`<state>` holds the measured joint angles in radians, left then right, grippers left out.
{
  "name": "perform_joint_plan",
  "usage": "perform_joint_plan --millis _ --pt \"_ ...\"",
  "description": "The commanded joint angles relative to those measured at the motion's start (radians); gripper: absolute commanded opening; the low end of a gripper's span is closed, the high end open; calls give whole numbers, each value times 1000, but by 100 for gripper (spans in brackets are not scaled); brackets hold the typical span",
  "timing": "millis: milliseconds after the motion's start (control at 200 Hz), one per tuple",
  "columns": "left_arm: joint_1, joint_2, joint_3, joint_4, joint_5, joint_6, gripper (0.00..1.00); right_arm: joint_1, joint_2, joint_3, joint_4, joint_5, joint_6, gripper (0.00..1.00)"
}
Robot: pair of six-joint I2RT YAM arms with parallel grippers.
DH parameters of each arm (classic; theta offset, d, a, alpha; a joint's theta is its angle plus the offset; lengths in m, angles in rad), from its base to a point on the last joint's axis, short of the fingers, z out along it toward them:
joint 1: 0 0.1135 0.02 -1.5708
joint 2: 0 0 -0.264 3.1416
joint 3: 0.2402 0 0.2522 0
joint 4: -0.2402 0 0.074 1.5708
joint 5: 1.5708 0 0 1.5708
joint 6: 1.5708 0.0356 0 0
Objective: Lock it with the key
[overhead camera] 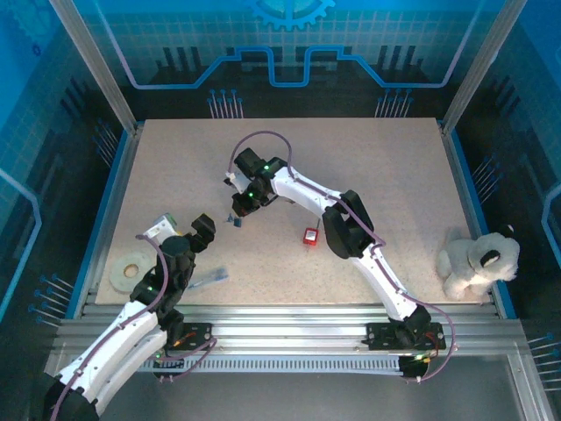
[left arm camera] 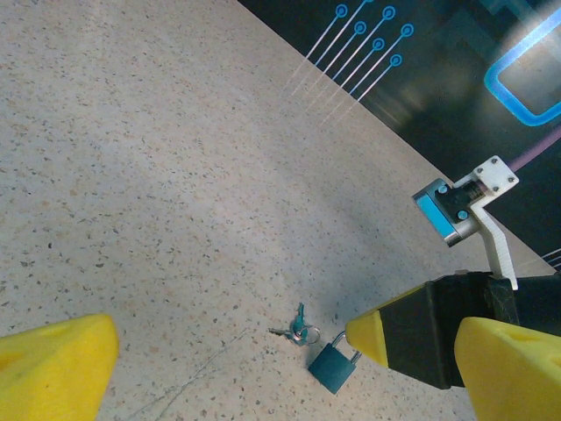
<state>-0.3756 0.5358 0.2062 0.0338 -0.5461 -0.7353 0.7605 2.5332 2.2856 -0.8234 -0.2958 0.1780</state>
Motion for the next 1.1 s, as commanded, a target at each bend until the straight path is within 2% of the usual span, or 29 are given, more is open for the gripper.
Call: perform_joint_plan --millis 0,831,981,1096 --pt "4 -1 -10 11 -15 -13 99 -15 40 37 -51 6 -32 5" --pt "4 1 -12 14 -13 -13 99 -23 91 113 -96 -9 -87 18" --pt "4 2 -10 14 -15 -13 99 -23 93 137 -117 5 -100 24" --pt "5 2 -7 8 -16 -14 99 -22 61 136 -122 39 -109 40"
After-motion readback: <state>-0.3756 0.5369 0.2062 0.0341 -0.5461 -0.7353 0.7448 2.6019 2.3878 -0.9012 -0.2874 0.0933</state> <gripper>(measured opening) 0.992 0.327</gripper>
